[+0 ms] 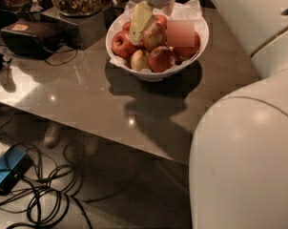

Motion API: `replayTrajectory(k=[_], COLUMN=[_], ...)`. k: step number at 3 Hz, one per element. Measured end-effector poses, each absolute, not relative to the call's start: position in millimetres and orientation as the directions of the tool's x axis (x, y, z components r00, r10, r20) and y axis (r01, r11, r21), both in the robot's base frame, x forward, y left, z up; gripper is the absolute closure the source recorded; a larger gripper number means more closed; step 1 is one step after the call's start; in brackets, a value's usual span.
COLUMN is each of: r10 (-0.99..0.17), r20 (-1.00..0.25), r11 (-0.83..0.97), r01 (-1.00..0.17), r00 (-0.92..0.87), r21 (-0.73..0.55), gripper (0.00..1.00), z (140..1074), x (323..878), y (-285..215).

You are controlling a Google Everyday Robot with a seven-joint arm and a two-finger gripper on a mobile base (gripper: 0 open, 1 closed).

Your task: Pick apple from white bowl

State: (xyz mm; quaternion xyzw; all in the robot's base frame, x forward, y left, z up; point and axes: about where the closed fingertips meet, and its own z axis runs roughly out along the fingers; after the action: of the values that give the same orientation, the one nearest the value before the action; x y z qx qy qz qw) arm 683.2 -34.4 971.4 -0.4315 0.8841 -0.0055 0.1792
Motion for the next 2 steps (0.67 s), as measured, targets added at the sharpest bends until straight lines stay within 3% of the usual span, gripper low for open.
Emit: replayTrajectory(k=[2], r10=[-0.767], r20=[-0.287], r11=[0.629], r01=[-0.761], r00=[-0.574], r21=[-0.161], gripper=[0.22], z=[957.8], x=[689.7], y=[-31.3])
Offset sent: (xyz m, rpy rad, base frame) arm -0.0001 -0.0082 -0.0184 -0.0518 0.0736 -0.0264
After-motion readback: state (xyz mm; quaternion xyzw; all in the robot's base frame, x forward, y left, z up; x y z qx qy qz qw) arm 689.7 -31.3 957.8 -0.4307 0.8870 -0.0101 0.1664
